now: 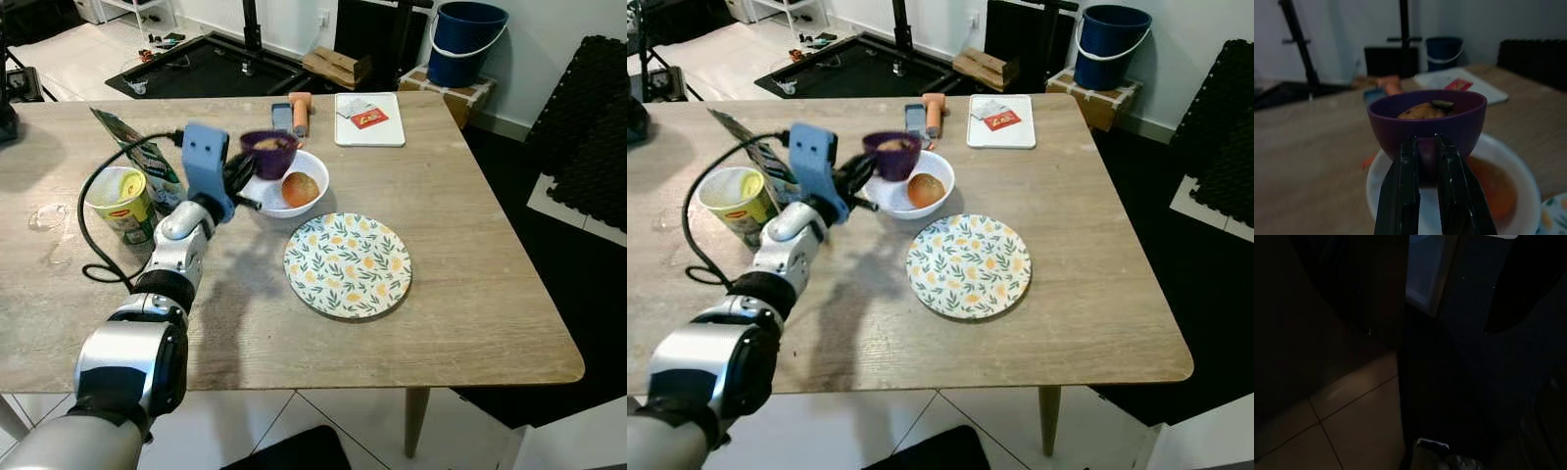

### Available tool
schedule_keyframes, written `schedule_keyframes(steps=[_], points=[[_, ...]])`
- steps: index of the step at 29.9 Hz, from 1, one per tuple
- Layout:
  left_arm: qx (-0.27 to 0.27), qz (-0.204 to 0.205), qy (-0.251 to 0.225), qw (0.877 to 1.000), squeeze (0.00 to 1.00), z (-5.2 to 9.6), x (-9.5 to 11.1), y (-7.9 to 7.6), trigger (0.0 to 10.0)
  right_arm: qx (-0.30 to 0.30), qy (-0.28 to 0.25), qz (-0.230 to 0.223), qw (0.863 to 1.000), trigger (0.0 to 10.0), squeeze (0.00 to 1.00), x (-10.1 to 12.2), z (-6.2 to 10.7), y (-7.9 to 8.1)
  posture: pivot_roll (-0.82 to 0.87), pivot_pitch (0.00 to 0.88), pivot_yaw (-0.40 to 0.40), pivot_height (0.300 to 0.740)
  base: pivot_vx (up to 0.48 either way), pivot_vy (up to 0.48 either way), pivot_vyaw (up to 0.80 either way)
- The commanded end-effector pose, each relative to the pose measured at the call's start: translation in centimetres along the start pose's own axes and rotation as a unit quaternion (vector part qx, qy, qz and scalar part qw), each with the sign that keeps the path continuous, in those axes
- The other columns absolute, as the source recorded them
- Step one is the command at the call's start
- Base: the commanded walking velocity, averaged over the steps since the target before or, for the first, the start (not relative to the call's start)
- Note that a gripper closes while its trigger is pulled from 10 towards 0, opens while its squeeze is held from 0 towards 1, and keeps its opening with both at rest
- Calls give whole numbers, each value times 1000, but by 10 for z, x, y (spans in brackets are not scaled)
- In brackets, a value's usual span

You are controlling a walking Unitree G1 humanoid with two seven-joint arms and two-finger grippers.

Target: Restocking fridge

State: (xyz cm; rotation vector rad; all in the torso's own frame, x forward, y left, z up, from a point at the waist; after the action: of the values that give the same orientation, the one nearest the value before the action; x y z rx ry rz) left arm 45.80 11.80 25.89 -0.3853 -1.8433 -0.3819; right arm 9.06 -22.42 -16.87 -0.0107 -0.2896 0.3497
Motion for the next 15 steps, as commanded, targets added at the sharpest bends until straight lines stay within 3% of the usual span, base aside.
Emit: schedule_keyframes(steps=[1, 8, 12, 14, 15], points=[[-25, -30, -40, 998, 0, -8, 21, -13, 10000, 6, 12, -4, 1000, 10000, 0, -8, 0, 5, -127, 195, 59, 740, 0, 0, 0], [-40, -31, -69, 996, 0, -10, 33, -20, 10000, 6, 4, -2, 1000, 10000, 0, -1, -1, 3, -124, 178, 61, 740, 0, 0, 0], [-69, 14, -107, 992, 0, -8, 46, -29, 10000, 6, -4, -1, 1000, 10000, 0, 6, -1, 2, -119, 166, 59, 740, 0, 0, 0], [-89, 73, -144, 983, 0, -5, 59, -36, 10000, 6, -9, 0, 1000, 10000, 0, 11, -2, 1, -116, 158, 57, 740, 0, 0, 0], [-89, 73, -144, 983, 0, -5, 59, -36, 10000, 6, -9, 0, 1000, 10000, 0, 11, -2, 1, -116, 158, 57, 740, 0, 0, 0]])
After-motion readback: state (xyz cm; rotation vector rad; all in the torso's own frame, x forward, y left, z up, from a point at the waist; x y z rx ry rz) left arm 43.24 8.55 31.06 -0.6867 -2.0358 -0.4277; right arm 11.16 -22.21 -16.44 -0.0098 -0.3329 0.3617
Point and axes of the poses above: a point about 5 cm out from each wrist's last joint towards the gripper, its own z axis pointing back from the gripper into the wrist, its own x axis along the axis of the wrist's last joint, y = z × x, the point moved 6 cm from there along -z, pointing out of the wrist towards the gripper, and after that the axes turned 5 degrees about z, right-handed, at the moved point
